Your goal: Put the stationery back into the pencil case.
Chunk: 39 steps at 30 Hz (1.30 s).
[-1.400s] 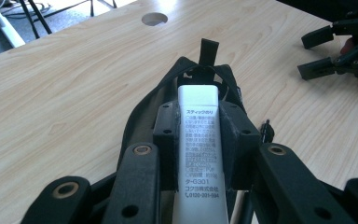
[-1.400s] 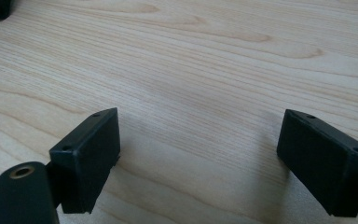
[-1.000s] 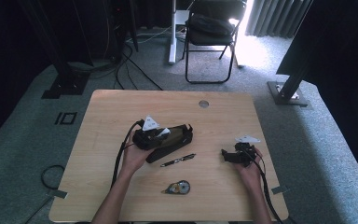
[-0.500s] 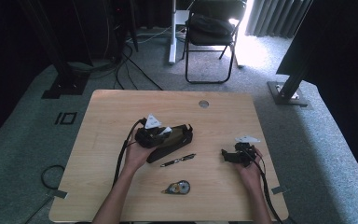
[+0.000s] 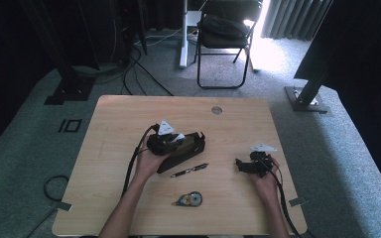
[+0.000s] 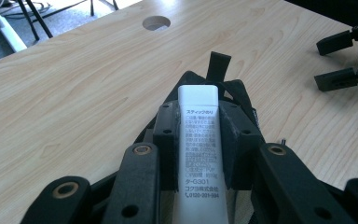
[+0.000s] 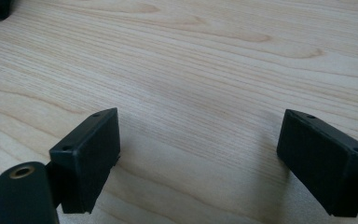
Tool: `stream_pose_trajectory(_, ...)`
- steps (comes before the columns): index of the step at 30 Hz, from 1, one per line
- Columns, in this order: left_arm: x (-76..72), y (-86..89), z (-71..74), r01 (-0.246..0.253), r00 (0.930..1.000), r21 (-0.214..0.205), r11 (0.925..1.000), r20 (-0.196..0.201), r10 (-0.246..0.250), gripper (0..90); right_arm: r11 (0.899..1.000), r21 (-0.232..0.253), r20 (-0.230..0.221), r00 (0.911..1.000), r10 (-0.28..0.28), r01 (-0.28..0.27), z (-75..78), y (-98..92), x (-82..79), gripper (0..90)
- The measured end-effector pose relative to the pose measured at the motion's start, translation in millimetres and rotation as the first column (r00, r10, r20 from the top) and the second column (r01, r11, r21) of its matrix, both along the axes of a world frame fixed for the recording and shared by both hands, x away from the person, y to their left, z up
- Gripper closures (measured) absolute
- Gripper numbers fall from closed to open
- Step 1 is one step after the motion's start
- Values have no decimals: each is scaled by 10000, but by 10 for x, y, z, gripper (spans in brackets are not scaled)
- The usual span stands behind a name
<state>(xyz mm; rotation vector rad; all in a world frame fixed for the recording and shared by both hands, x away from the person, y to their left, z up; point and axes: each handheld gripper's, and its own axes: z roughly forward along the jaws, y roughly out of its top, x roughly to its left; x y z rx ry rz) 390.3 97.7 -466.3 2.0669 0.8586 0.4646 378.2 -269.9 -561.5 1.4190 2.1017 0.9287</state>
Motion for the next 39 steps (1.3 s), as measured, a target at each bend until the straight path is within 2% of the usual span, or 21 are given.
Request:
stream_pose_trajectory(15,76,-38,-115,-97,9997,331,9994,-233,105,710,10000,-4,4,10000,7,-7,0,-1,0,131)
stream_pose_trajectory(25,94,-73,-183,92,9990,464,9989,-439,-72,706,10000,-6,0,10000,4,-4,0,-1,0,131)
stream_pose_trajectory(30,77,-76,-236,167,9984,658,9977,-548,-131,694,10000,-5,5,10000,5,-5,0,-1,0,131)
stream_pose_trajectory(35,77,-49,-245,104,9983,560,9984,-571,-72,689,10000,-7,5,10000,4,-4,0,-1,0,131)
stream_pose_trajectory(39,61,-41,-236,148,9983,400,9991,-574,-125,634,10000,-8,9,10000,4,-4,0,-1,0,132)
